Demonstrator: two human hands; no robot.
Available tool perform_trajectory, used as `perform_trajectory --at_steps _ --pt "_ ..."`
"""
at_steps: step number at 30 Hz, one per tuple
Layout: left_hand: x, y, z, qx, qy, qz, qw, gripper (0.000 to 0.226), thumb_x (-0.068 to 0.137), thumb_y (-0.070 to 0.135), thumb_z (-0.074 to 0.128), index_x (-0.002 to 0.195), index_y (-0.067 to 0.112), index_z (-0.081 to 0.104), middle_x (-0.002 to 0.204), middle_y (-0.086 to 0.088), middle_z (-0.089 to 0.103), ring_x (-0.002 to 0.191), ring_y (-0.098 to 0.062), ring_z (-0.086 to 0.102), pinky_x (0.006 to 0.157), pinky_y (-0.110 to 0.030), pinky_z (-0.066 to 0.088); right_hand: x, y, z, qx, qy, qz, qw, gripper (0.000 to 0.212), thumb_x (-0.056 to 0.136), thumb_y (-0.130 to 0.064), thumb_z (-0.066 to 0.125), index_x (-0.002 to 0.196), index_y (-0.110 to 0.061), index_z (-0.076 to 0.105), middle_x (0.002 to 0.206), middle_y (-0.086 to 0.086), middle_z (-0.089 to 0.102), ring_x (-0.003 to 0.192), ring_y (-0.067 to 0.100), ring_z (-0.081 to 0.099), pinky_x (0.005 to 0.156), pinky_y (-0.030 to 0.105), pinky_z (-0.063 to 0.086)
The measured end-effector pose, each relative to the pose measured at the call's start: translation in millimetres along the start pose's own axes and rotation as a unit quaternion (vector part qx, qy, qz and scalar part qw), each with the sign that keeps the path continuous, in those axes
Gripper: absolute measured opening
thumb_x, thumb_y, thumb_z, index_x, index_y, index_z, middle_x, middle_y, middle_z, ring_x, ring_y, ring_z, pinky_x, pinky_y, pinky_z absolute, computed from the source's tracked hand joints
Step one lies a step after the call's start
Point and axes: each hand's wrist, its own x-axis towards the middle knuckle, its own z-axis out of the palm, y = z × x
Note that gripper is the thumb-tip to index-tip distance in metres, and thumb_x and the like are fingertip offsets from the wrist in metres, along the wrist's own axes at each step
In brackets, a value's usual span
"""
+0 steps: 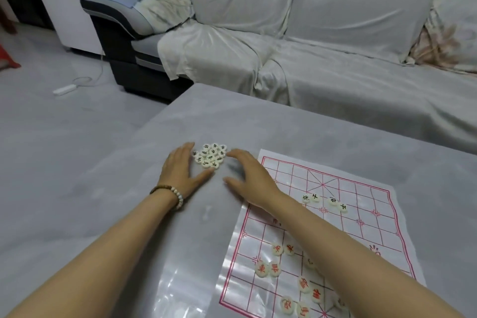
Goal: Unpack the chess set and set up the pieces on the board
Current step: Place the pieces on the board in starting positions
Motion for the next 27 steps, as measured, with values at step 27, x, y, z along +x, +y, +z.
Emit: perform_trajectory --at_steps 27 --pt "-84 6 -21 0.115 -0.142 0.132 0.974 0.102 0.066 0.081 0.001 0.149 0.022 0.009 0.156 0.008 0.008 0.143 -0.007 0.003 0.109 -0.016 -0.003 -48 -37 26 -0.04 -0.164 -0.015 0.986 0.053 0.097 -0.01 0.035 0.148 -0.017 0.027 0.156 -0.004 0.021 0.143 0.01 0.02 0.116 0.02 0.012"
